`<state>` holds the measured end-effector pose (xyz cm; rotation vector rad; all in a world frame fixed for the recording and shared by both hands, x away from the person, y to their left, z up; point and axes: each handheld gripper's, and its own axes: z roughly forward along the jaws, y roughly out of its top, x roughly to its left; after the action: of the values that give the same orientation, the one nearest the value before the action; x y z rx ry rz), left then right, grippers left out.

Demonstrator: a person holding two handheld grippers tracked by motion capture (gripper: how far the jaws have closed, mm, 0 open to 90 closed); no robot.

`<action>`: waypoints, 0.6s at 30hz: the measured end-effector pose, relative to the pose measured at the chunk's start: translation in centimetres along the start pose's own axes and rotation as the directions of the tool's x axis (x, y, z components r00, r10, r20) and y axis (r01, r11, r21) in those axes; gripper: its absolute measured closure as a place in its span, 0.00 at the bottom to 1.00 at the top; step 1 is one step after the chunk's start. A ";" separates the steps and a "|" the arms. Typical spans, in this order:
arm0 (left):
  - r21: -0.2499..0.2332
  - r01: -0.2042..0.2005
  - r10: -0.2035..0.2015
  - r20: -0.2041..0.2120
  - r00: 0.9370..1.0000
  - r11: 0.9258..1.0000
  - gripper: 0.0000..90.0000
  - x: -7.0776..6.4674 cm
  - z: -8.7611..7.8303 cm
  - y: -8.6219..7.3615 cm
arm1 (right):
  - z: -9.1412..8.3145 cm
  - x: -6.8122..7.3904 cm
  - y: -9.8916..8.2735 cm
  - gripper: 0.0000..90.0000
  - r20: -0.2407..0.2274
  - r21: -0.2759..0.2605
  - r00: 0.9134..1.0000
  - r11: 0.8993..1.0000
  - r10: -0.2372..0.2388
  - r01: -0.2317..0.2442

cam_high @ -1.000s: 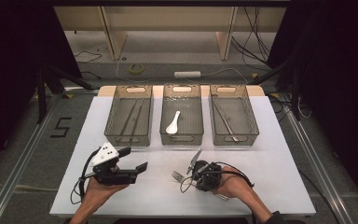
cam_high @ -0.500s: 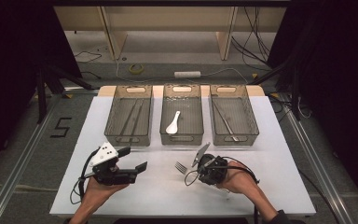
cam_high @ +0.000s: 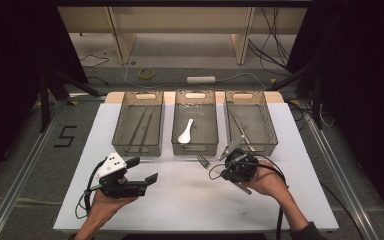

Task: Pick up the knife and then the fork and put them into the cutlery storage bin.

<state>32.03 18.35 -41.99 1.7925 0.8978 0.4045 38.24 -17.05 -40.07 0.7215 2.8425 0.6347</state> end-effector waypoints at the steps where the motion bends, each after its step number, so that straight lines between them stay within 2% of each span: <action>1: -0.001 0.001 -0.001 -0.001 1.000 1.000 0.17 0.0 0.0 0.0 | -0.2 -0.3 0.0 0.95 -0.001 -0.009 1.000 1.000 0.010 -0.010; 8: -0.003 0.009 -0.009 -0.004 1.000 1.000 0.17 0.0 0.0 0.0 | -1.2 -2.3 0.2 0.95 0.012 -0.054 0.998 0.997 0.058 -0.057; 18: 0.000 0.003 -0.003 -0.003 1.000 1.000 0.17 0.1 0.1 0.0 | -2.9 -5.6 1.3 0.95 0.052 -0.134 0.989 0.983 0.137 -0.129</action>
<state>32.11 18.34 -42.05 1.7911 0.9032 0.4054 42.98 -19.73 -36.72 0.8973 2.6845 0.7948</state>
